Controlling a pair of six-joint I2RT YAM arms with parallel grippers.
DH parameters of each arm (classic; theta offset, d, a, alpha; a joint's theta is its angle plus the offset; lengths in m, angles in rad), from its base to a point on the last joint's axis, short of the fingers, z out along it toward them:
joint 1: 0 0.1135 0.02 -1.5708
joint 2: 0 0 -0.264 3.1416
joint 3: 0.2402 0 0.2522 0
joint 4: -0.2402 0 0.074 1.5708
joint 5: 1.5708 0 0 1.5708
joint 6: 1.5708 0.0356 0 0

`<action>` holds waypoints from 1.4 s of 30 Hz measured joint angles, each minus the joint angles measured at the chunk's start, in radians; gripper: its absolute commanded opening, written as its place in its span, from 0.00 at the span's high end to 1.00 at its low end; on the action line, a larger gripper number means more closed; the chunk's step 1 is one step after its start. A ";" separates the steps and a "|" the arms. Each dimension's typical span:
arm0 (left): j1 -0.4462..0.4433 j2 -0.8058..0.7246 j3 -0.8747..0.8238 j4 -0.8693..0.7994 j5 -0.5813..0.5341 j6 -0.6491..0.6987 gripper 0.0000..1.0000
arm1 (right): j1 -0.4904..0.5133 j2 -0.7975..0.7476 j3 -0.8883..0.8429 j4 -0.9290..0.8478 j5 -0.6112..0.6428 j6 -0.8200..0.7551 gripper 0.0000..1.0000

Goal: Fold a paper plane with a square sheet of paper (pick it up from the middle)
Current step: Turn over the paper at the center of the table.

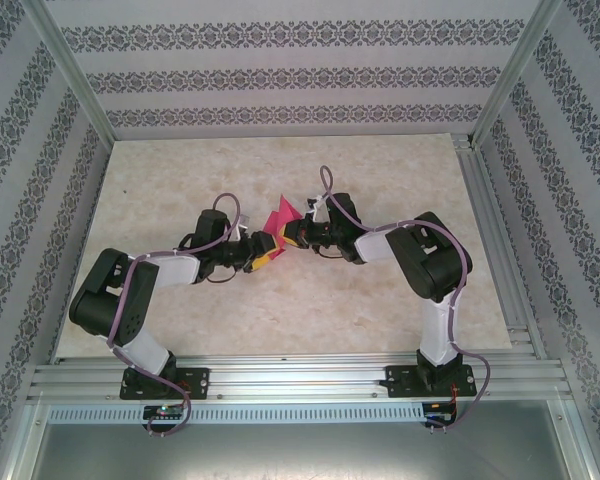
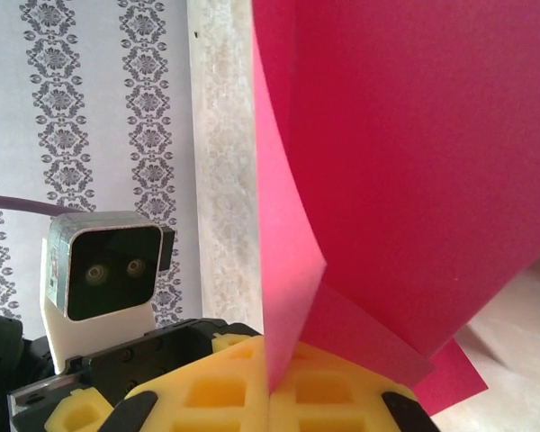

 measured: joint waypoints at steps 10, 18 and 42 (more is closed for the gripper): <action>-0.008 0.024 -0.031 0.053 0.014 -0.017 0.50 | 0.001 0.000 0.001 -0.037 0.000 -0.003 0.92; -0.038 0.075 -0.012 0.100 0.029 -0.027 0.57 | 0.003 0.000 0.013 -0.071 0.000 -0.010 0.90; -0.041 0.133 0.019 0.146 0.035 -0.033 0.81 | 0.003 0.000 0.039 -0.177 0.001 -0.062 0.86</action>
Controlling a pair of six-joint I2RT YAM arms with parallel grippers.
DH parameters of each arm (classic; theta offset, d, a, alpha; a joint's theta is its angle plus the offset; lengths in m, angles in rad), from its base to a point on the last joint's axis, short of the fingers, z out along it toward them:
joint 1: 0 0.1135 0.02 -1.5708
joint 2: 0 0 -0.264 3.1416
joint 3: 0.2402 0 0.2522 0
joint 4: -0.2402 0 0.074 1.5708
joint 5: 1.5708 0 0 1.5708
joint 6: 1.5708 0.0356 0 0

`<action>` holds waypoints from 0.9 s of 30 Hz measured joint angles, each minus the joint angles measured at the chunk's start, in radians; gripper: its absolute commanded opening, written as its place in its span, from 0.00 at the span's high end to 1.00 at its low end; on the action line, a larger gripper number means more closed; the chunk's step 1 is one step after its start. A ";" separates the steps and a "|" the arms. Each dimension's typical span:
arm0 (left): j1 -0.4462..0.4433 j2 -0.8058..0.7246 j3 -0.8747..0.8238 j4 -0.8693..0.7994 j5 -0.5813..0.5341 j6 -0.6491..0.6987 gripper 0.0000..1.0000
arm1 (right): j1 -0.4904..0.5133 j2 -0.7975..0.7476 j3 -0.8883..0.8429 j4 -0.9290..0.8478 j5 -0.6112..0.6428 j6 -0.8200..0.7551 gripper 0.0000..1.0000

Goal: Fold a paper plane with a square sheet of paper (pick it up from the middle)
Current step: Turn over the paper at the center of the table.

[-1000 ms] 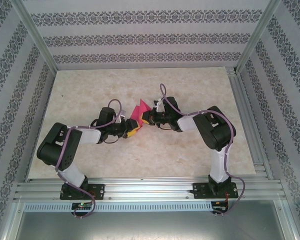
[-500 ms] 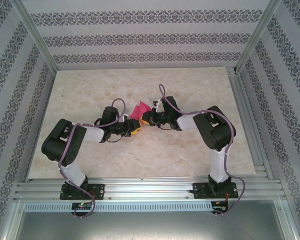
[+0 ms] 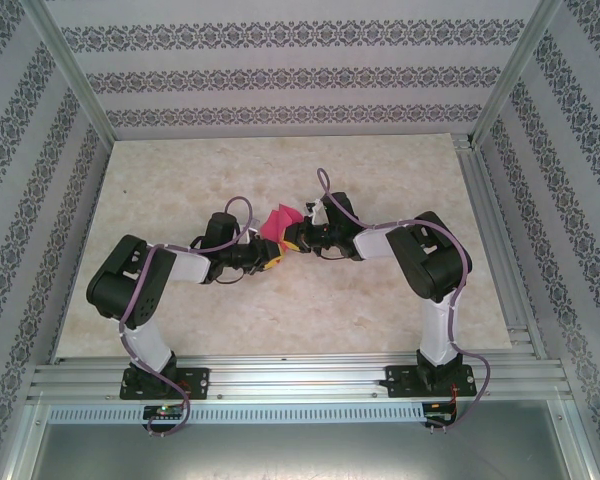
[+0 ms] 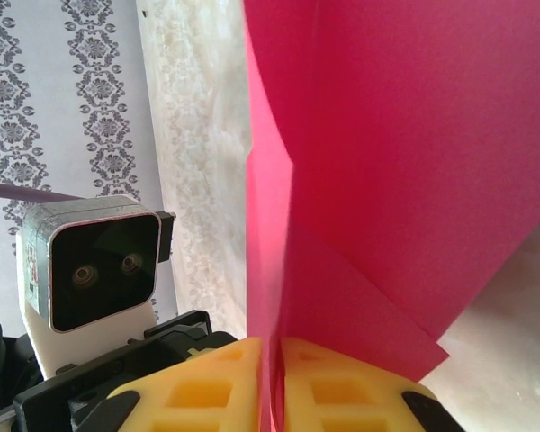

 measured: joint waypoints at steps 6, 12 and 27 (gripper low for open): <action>0.000 0.000 0.016 -0.004 0.000 0.008 0.86 | 0.000 0.000 0.003 -0.006 0.000 -0.001 0.80; 0.000 0.000 0.025 -0.050 -0.011 0.042 0.92 | -0.008 -0.029 0.003 -0.087 0.027 -0.048 0.64; -0.007 -0.095 0.122 -0.344 -0.121 0.212 1.00 | -0.190 -0.477 -0.045 -0.558 0.288 -0.350 0.48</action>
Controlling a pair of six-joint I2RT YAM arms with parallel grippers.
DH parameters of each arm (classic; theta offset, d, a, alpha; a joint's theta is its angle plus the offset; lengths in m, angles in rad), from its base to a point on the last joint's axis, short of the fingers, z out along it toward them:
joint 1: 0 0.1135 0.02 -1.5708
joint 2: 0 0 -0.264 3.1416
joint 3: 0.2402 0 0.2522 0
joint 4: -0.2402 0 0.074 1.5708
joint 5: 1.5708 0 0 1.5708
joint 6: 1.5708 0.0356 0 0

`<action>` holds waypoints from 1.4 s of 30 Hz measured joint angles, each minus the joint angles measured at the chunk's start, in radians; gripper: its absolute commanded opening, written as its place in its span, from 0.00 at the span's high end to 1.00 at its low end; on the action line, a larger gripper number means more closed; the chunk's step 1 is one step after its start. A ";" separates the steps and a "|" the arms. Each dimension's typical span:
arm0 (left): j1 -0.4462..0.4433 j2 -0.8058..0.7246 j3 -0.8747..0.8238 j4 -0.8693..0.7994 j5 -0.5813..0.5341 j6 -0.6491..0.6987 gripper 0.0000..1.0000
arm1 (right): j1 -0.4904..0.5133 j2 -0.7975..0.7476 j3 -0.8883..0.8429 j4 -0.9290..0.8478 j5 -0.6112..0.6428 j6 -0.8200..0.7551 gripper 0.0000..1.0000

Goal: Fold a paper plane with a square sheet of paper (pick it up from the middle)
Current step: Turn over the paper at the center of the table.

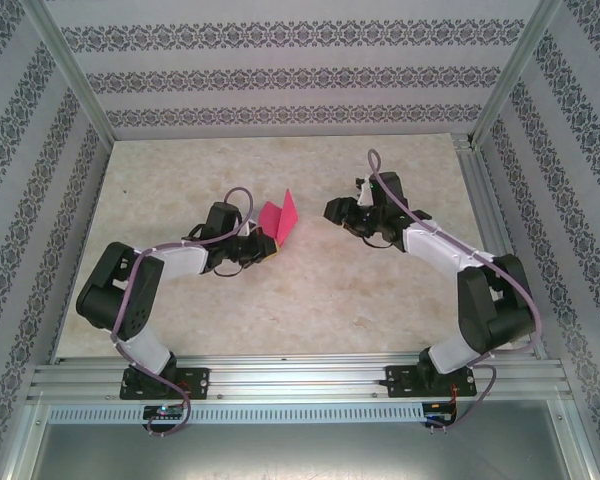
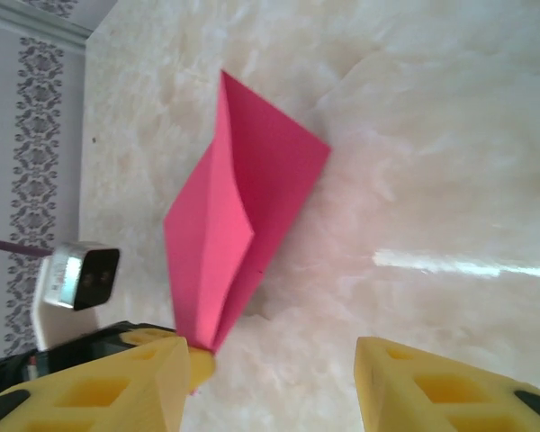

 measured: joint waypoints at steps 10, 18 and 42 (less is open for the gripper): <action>-0.208 -0.064 0.439 -0.637 -0.596 0.309 1.00 | -0.140 -0.216 -0.092 -0.174 0.116 -0.082 0.44; -0.434 0.189 0.678 -1.054 -1.189 0.429 1.00 | -0.253 -0.328 -0.119 -0.248 0.155 -0.126 0.42; -0.813 0.611 0.808 -1.321 -1.474 0.485 0.58 | -0.367 -0.364 -0.183 -0.303 0.113 -0.150 0.36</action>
